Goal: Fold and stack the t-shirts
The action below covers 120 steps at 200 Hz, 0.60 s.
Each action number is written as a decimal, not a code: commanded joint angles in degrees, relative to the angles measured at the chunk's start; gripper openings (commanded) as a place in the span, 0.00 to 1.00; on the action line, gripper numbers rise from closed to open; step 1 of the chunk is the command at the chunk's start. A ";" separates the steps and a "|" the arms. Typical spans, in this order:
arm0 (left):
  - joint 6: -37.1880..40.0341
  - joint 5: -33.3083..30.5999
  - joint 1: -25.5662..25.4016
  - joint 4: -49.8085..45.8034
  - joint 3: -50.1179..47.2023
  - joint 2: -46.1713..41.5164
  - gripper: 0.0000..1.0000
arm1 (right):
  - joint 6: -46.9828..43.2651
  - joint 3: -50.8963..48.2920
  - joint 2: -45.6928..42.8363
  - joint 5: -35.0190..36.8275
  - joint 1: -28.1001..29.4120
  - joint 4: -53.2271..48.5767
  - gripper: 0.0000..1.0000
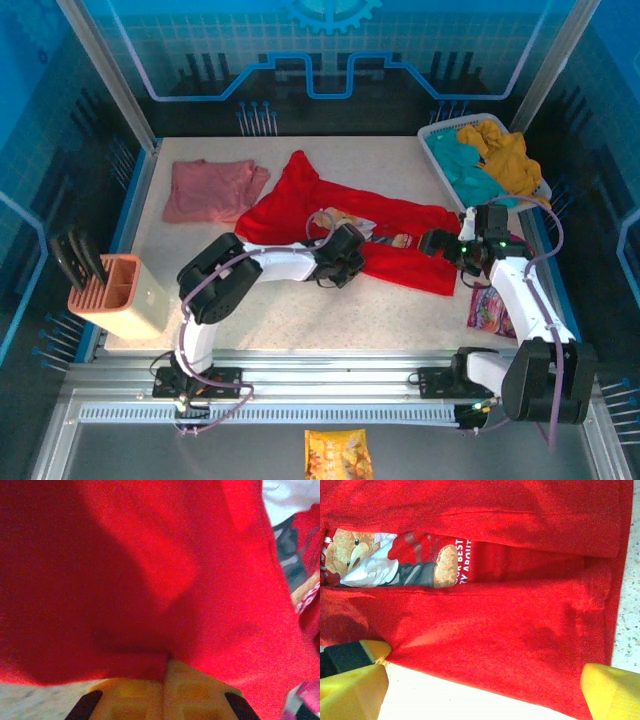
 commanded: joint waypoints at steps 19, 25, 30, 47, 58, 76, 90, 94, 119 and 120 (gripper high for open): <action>9.67 3.69 0.40 -12.92 -8.08 -7.19 0.00 | -1.58 1.46 0.41 -1.21 -0.92 -2.54 1.00; 10.74 4.06 0.46 -13.62 -8.59 -8.01 0.00 | -1.46 1.57 0.52 -1.30 -0.82 -2.54 1.00; 11.57 4.40 0.49 -14.55 -8.95 -8.63 0.00 | -1.37 1.65 0.53 -1.30 -0.75 -2.58 1.00; 13.46 6.02 0.94 -15.68 -11.27 -10.78 0.00 | -1.07 1.86 0.62 -1.43 -0.14 -2.63 1.00; 14.68 7.99 1.66 -16.28 -12.85 -12.23 0.00 | -0.67 1.96 0.71 -1.43 0.54 -2.43 1.00; 18.19 9.03 3.03 -19.44 -14.74 -14.96 0.00 | -0.63 1.87 1.34 -2.01 2.15 -1.48 1.00; 20.75 8.04 4.37 -21.92 -16.67 -17.36 0.00 | -0.81 2.24 2.66 -3.02 3.71 -0.43 1.00; 21.36 8.04 4.79 -22.49 -17.24 -17.93 0.00 | -1.03 2.58 3.37 -3.43 4.30 -0.12 1.00; 23.97 9.59 6.55 -24.11 -19.82 -20.50 0.00 | -2.42 7.33 8.60 -6.21 7.68 1.03 1.00; 24.03 9.63 6.60 -24.12 -19.90 -20.59 0.00 | -2.47 7.53 8.92 -6.37 7.86 1.09 1.00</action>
